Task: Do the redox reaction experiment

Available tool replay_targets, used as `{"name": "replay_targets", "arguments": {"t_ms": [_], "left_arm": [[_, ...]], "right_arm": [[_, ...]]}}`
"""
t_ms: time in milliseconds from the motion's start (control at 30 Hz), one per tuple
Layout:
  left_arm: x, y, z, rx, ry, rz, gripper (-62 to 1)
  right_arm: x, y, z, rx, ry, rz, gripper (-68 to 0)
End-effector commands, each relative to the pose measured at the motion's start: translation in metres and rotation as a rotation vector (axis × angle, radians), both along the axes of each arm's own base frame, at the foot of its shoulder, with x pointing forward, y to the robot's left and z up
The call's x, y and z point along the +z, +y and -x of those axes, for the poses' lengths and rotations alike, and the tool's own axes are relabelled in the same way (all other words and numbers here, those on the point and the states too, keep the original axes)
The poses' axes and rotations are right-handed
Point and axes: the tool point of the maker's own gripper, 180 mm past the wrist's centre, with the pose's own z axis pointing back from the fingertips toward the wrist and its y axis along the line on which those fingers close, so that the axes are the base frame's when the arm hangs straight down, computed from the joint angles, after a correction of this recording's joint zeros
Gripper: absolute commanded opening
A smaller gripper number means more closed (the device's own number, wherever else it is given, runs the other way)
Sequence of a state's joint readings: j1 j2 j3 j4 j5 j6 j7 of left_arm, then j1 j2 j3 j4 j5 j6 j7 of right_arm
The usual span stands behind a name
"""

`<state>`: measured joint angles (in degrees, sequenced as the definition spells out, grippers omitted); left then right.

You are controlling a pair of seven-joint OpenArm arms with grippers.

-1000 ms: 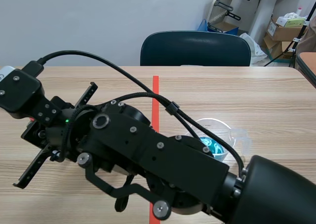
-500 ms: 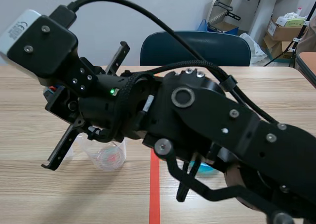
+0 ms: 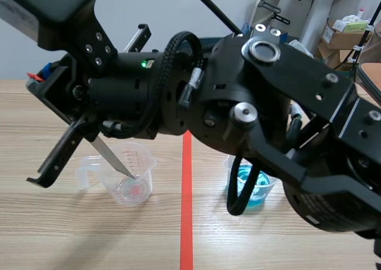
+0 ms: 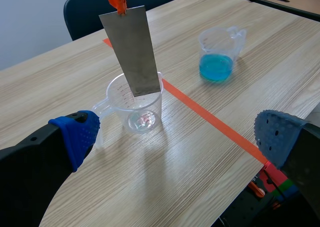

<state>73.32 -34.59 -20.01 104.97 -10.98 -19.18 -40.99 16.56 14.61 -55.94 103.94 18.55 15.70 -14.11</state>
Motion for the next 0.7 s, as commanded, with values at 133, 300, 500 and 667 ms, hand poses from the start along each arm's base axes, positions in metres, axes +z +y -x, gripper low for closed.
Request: {"name": "replay_targets", "arguments": {"t_ms": [133, 300, 500, 667], "left_arm": [[0.005, -0.001, -0.001, 0.008, -0.017, 0.023, 1.4], [0.005, -0.001, -0.001, 0.008, -0.016, 0.023, 1.4], [0.005, -0.001, -0.001, 0.008, -0.017, 0.023, 1.4], [0.005, -0.001, -0.001, 0.008, -0.016, 0.023, 1.4]], "right_arm": [[0.033, 0.001, -0.008, 0.014, -0.03, -0.074, -67.1], [0.044, 0.001, -0.009, 0.045, -0.039, -0.093, -67.1], [0.053, -0.004, -0.016, 0.031, -0.05, -0.105, -67.1], [0.054, -0.005, -0.016, 0.044, -0.049, -0.109, -67.1]]}}
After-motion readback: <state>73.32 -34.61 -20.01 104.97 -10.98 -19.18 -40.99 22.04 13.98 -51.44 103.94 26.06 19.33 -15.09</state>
